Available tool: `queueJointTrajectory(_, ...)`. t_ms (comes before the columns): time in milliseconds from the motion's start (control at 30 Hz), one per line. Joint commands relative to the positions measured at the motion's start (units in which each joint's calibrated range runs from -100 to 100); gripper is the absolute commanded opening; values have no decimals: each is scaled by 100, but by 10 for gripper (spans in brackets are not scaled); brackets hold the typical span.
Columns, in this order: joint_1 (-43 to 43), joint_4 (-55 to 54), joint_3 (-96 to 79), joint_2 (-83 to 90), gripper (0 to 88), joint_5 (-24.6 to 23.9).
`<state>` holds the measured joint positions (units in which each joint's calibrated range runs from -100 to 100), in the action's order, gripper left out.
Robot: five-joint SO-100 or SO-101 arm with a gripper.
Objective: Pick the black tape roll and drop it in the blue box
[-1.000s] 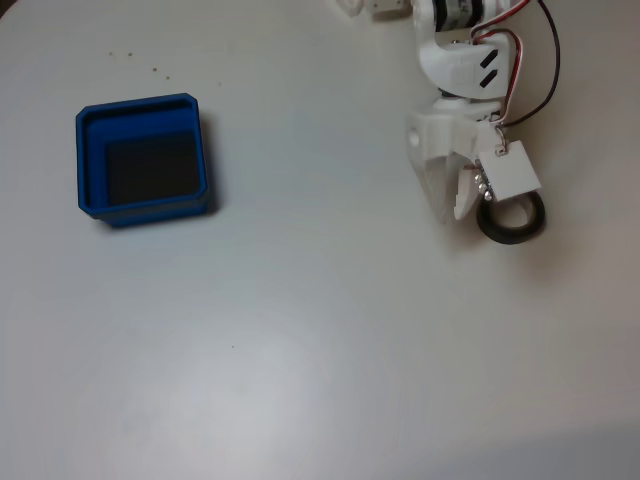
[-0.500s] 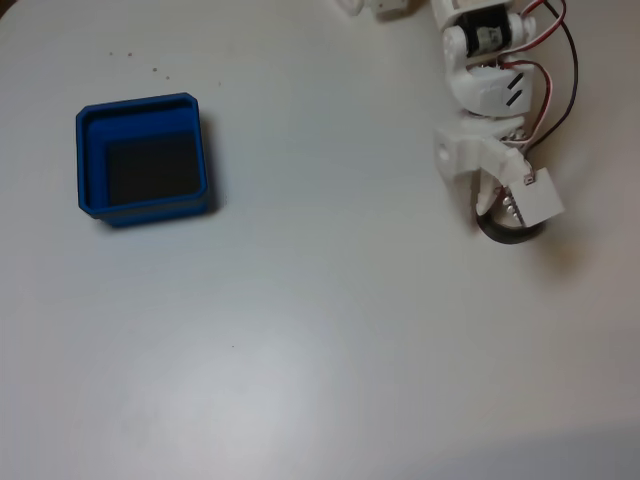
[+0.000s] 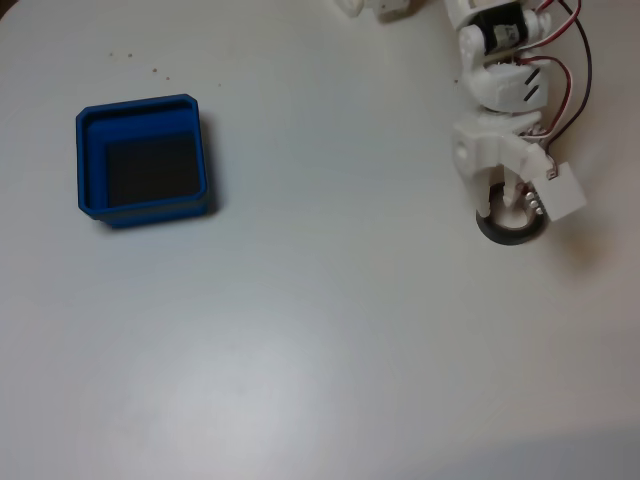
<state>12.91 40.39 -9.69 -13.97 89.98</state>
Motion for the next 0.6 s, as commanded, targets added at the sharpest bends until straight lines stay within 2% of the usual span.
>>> queueJointTrajectory(0, -26, 20, 304, -133, 148, -15)
queueJointTrajectory(567, -26, -21, 313, -610, 124, -23)
